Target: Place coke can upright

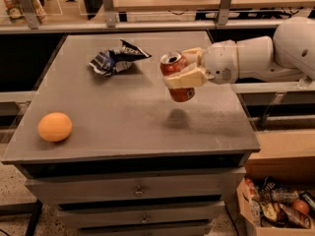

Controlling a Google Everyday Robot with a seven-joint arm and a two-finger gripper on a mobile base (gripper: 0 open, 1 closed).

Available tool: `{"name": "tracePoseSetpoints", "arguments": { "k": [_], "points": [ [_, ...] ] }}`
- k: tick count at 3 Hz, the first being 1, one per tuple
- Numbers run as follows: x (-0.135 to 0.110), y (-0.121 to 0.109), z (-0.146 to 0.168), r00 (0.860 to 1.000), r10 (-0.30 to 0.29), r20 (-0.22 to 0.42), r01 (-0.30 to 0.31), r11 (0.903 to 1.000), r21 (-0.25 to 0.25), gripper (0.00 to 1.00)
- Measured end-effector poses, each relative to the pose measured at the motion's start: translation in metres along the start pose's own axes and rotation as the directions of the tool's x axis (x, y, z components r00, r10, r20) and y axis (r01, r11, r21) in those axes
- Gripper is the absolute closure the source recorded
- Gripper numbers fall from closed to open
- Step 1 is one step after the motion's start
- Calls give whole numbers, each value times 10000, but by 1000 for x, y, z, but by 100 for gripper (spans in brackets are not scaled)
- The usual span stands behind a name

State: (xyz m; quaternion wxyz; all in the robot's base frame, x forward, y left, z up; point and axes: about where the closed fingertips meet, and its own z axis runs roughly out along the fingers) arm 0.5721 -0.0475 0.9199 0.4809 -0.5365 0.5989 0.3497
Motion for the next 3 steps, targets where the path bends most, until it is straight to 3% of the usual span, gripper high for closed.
{"name": "tracePoseSetpoints", "arguments": {
  "k": [1,2,3],
  "points": [
    [0,1,1,9964,229,815,-215,9996,-175,100],
    [6,0,-2,9910,379,1283,-354,9991,-219,83],
    [16,-3,-10,9859,374,1629,-360,9993,-117,59]
  ]
}}
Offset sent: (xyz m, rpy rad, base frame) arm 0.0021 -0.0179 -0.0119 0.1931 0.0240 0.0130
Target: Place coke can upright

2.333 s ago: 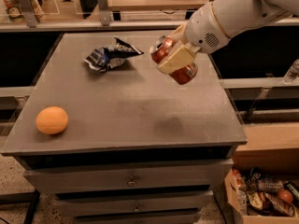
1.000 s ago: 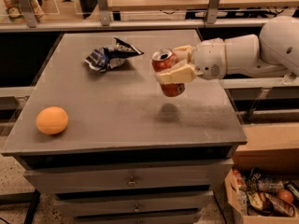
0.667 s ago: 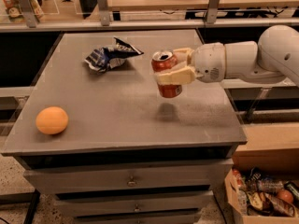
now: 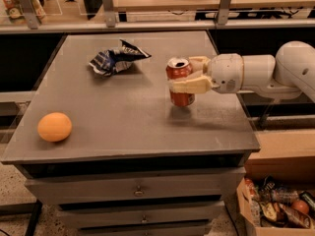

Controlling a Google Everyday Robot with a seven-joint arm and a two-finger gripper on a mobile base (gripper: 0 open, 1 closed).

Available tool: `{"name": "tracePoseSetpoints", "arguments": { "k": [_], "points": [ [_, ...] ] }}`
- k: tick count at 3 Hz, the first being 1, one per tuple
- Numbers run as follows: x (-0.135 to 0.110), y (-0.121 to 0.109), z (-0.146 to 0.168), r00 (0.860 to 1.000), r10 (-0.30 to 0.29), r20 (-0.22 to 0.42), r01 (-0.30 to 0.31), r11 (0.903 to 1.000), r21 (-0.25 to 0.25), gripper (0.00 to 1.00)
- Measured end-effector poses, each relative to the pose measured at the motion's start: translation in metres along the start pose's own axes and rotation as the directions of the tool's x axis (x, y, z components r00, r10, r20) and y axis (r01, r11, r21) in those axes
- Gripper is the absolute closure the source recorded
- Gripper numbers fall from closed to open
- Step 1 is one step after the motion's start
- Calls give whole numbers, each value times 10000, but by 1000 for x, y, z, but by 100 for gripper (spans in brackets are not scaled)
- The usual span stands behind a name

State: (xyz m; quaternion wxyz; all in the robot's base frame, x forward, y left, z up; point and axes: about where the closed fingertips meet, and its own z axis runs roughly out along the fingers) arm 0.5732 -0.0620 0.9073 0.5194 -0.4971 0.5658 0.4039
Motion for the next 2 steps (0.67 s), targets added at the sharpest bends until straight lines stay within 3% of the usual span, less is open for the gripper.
{"name": "tracePoseSetpoints", "arguments": {
  "k": [2],
  "points": [
    [12,-4,-14,9998,-160,-124,164,9995,269,13]
  ]
}}
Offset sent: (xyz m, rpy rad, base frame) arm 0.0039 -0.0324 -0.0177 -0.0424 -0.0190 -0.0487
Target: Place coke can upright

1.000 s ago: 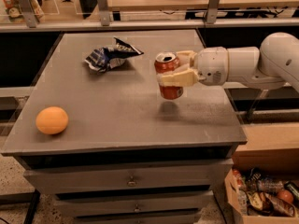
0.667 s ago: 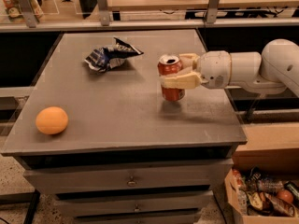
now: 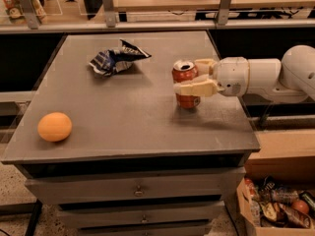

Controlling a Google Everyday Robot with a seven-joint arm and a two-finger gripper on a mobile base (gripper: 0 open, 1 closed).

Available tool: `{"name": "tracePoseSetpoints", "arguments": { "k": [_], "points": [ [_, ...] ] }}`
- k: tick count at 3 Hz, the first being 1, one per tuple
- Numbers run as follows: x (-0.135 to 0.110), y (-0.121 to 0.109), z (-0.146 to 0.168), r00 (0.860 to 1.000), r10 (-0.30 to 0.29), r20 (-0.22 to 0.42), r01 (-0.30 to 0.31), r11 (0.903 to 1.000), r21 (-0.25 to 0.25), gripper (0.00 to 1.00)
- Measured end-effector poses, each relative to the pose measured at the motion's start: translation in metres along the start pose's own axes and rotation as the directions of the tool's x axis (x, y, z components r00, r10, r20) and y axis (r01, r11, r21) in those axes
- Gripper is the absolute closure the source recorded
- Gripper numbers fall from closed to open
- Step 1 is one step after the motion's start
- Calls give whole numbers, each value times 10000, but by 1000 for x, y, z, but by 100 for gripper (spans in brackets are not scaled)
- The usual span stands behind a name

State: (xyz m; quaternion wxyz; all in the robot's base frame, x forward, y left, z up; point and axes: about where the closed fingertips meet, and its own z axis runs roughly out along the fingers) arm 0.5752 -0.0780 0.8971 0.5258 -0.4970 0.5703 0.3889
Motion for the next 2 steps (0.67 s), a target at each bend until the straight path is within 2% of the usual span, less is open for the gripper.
{"name": "tracePoseSetpoints", "arguments": {
  "k": [1,2],
  "points": [
    [6,-3,-8,9994,-21,-345,29,9997,228,0],
    [6,-3,-7,9994,-22,-345,30,9997,226,0]
  ]
}}
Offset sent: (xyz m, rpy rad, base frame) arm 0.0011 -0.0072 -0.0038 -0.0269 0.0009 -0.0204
